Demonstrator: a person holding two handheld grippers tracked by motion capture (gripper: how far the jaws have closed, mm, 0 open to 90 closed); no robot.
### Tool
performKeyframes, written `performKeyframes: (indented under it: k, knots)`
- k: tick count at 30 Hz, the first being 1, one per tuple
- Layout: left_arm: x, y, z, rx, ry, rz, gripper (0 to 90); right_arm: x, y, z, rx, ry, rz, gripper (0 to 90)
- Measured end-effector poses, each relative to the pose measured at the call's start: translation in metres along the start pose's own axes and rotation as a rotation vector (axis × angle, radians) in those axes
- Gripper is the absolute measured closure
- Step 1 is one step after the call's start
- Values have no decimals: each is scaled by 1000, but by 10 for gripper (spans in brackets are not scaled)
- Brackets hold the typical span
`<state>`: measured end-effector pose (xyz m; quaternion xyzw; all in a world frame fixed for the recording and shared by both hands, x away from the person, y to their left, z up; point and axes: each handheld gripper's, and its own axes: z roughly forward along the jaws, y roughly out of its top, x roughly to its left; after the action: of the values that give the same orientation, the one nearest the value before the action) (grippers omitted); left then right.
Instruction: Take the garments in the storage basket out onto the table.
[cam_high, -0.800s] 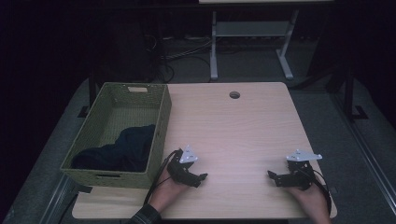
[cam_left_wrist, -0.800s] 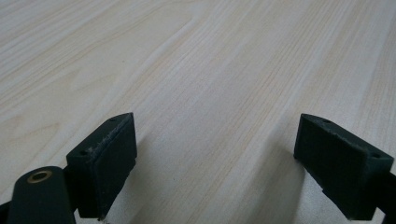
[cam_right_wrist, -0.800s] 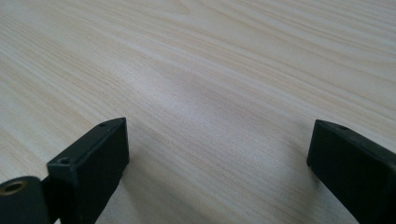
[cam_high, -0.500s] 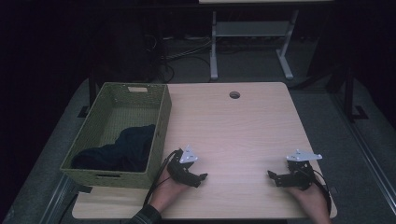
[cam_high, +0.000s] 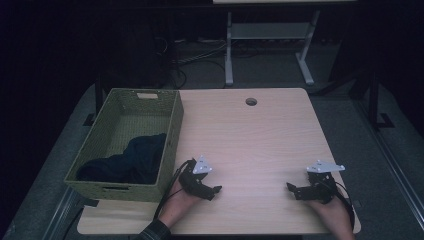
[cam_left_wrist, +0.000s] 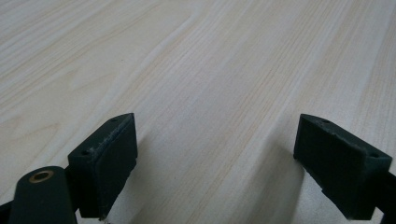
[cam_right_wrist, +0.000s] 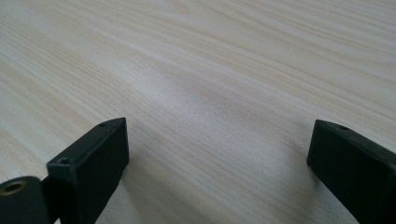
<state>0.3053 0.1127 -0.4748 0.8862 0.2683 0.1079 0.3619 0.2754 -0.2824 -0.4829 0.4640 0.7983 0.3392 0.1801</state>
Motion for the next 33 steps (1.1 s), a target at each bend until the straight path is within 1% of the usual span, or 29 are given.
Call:
performKeyframes:
  k: [3, 5, 6, 9, 10, 13, 16, 18, 19, 21, 24, 33]
  knots:
    - [1, 1, 0, 9, 2, -2, 135, 0, 0, 0, 0, -1, 0, 52]
    - [1, 2, -1, 12, -4, -8, 135, 0, 0, 0, 0, -1, 1, 52]
    - [1, 3, -1, 17, -13, -14, 135, 0, 0, 0, 0, 0, -1, 52]
    - [1, 5, -2, 26, -19, -10, 136, 0, 0, 0, 0, -1, -1, 53]
    - [1, 6, -3, 34, -19, -3, 136, 0, 0, 0, 0, -1, -1, 52]
    - [1, 8, -3, 33, -23, -5, 137, 0, 0, 0, 0, 0, -1, 52]
    - [2, 12, -6, 40, -17, 9, 139, 0, 0, 0, 0, 0, 0, 52]
    - [4, 13, -8, 30, -25, -3, 139, 0, 0, 0, 0, 0, -1, 52]
    - [4, 15, -9, 28, -25, -2, 139, 0, 0, 0, 0, 0, 0, 52]
    - [4, 16, -9, 29, -25, -2, 139, 0, 0, 0, 0, 0, -1, 53]
    - [4, 19, -11, 43, -15, 15, 140, 0, 0, 0, 0, 0, 0, 52]
    - [8, 26, -17, 37, -1, 11, 140, 0, 0, 0, 0, 0, -1, 53]
